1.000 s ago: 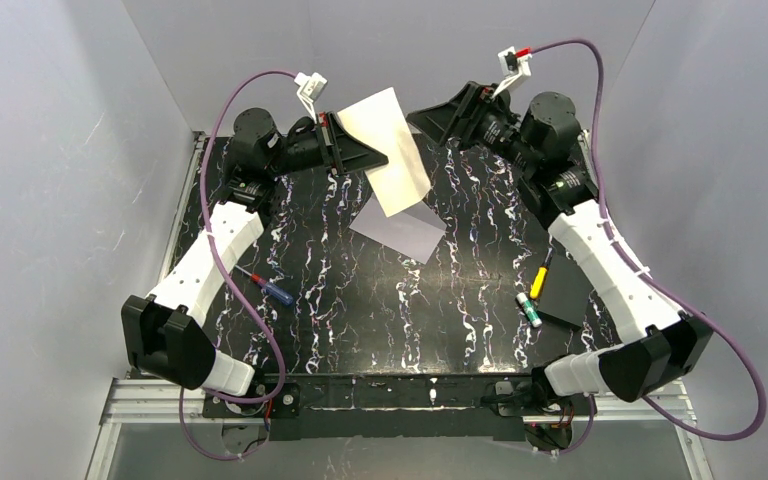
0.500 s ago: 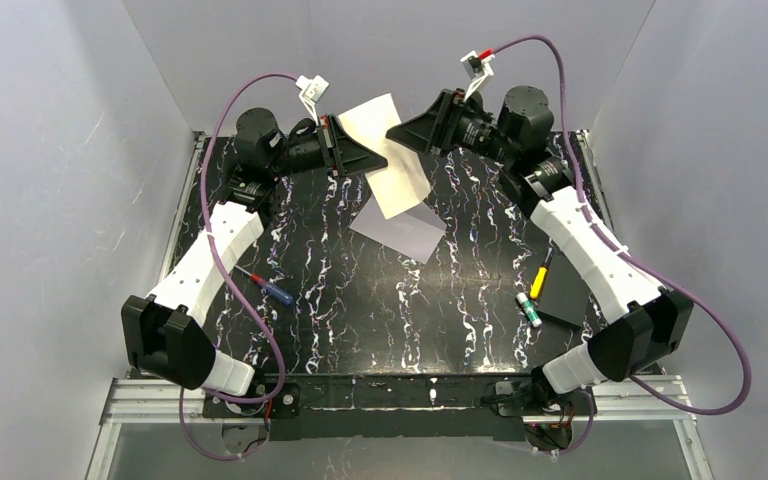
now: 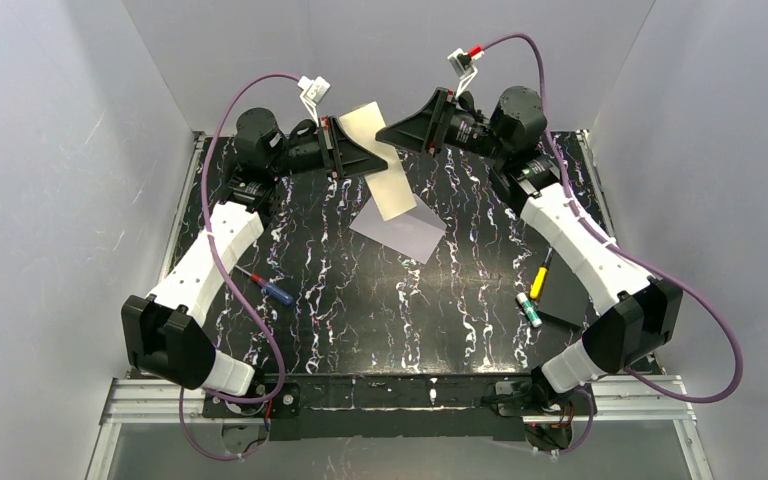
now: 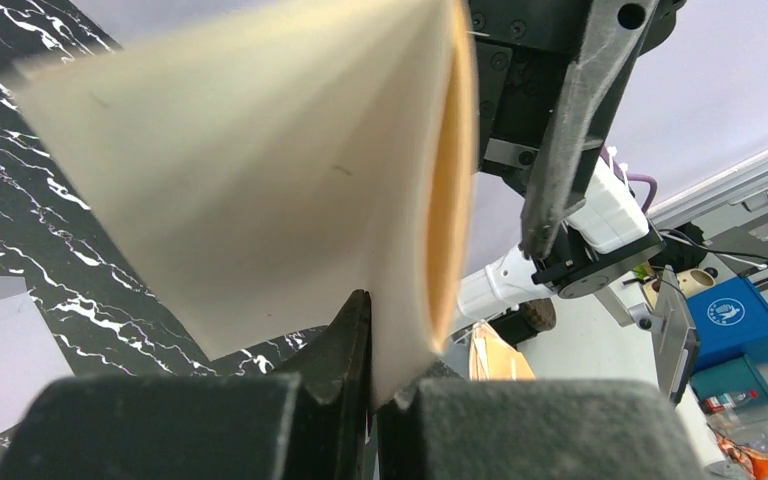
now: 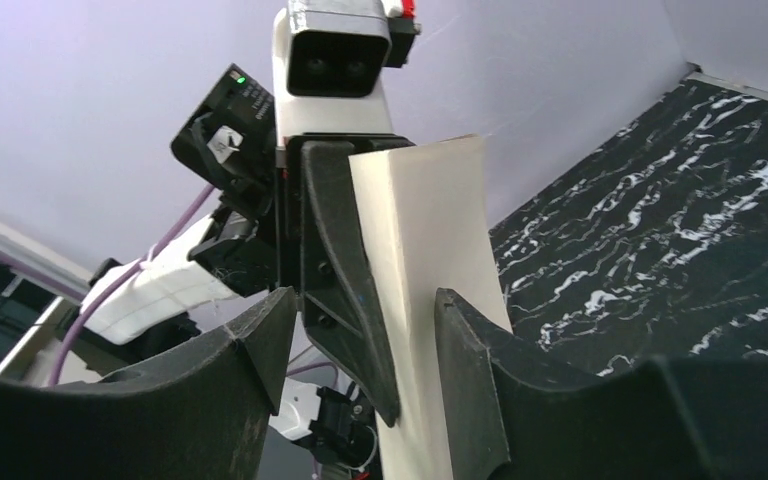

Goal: Place the letter into the envelope and seal it

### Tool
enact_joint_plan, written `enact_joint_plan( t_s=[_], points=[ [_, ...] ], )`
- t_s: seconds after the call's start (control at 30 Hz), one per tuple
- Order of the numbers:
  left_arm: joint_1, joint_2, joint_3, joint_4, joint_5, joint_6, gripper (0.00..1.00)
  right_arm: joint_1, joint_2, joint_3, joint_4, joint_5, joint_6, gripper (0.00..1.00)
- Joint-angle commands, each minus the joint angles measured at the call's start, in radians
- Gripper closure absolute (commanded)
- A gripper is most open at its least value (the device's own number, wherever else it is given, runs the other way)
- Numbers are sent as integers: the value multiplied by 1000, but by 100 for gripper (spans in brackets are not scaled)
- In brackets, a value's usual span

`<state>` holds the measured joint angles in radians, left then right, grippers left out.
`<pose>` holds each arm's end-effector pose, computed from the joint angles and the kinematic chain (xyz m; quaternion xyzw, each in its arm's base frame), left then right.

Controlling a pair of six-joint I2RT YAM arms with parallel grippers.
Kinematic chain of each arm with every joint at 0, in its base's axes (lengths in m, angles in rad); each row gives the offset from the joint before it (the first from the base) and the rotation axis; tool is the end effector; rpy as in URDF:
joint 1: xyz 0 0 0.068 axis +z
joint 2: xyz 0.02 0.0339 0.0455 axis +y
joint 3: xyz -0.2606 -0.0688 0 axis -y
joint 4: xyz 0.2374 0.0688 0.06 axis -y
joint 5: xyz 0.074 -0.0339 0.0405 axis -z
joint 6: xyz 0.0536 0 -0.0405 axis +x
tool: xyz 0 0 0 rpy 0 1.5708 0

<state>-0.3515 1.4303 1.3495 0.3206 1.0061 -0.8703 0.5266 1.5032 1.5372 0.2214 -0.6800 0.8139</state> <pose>0.2893 -0.1543 0.4366 0.2278 0.6201 -0.6391 0.3938 0.2853 0.2048 0.4708 -0.1787 0.6082 0.6232 0.4581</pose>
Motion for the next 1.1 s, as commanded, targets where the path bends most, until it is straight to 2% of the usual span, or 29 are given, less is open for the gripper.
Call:
enact_joint_plan(
  t_s=[0.0,0.2,0.33,0.63,0.67,0.83,0.97,1.07],
  points=[
    [-2,-17,22,3,25,9,100,12,12,-5,164,-65,87,40],
    [-2,-18,16,3,19,8,100,16,12,-10,165,-69,95,48],
    [-3,-18,13,3,19,9,100,16,11,-14,158,-52,89,58],
    [-1,-41,1,-8,1,17,100,16,7,-25,199,26,114,94],
    [0,-45,1,-10,-1,18,94,16,5,-28,203,40,117,97],
    [17,-81,-25,-16,-19,20,43,16,-23,-49,206,164,128,99],
    [48,-123,-58,-23,-49,29,22,16,-22,-24,210,225,158,99],
    [68,-154,-72,-38,-95,40,14,16,-9,2,247,209,216,99]
  ],
)
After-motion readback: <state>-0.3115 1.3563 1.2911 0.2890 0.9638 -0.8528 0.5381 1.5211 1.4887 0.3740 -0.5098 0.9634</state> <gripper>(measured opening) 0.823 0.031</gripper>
